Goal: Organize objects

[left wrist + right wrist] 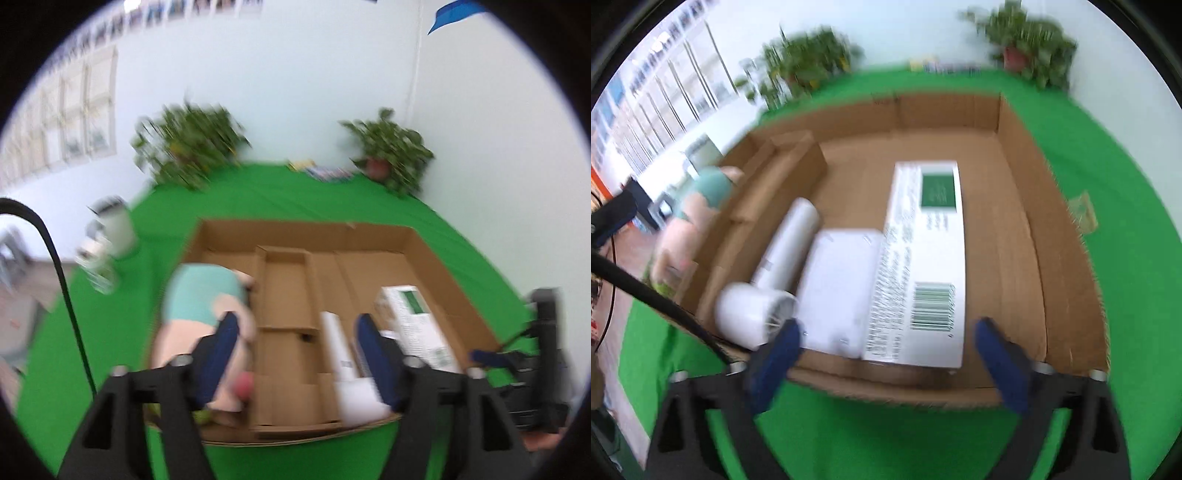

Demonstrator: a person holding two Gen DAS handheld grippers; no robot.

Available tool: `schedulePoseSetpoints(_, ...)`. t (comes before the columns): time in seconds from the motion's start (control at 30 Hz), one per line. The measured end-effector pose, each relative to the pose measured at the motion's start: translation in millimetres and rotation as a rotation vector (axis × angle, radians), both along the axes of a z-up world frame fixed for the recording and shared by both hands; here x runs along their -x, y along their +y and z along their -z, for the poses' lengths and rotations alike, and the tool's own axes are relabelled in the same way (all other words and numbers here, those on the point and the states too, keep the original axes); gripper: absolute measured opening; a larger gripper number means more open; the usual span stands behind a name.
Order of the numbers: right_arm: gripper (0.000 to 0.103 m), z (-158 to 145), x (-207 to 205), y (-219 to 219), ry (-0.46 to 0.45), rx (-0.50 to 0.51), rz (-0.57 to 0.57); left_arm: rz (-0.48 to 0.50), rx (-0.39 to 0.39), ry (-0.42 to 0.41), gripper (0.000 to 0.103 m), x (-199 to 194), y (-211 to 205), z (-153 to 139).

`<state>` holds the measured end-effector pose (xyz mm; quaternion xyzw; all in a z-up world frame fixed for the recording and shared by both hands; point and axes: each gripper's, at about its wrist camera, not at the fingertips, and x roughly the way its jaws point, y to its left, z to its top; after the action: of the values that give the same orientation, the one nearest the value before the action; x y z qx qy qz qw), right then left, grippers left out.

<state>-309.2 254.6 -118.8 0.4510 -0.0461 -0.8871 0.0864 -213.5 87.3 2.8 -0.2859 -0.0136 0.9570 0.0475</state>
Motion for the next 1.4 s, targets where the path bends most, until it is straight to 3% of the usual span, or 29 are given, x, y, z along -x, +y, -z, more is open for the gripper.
schedulePoseSetpoints(0.07, 0.103, -6.9, -22.3, -10.0, 0.111, -0.017, 0.013, -0.052, 0.117, 0.100, 0.091, -24.0, -3.4, 4.6)
schedulePoseSetpoints(0.13, 0.103, -8.3, -39.7, -21.4, 0.202, -0.044, 0.047, -0.086, 0.182, 0.106, 0.091, -37.0, -8.4, 18.2)
schedulePoseSetpoints(0.27, 0.103, -8.0, -58.5, -38.4, 0.318, -0.071, 0.108, -0.164, 0.104, 0.095, 0.091, -40.6, -26.1, 43.5)
schedulePoseSetpoints(0.37, 0.103, -3.8, -65.1, -49.4, 0.384, -0.121, 0.119, -0.199, 0.118, 0.102, 0.091, -38.5, -29.3, 59.3)
schedulePoseSetpoints(0.53, 0.103, 12.8, -58.2, -54.3, 0.372, -0.135, 0.110, -0.206, 0.104, 0.031, 0.091, -31.6, -34.2, 83.9)
schedulePoseSetpoints(0.67, 0.103, 20.1, -59.9, -60.4, 0.414, -0.183, 0.103, -0.199, 0.081, 0.050, 0.091, -34.8, -35.6, 89.1)
schedulePoseSetpoints(1.4, 0.103, 22.1, -55.4, -54.7, 0.403, -0.159, 0.113, -0.188, 0.090, 0.030, 0.096, -34.4, -33.4, 91.5)
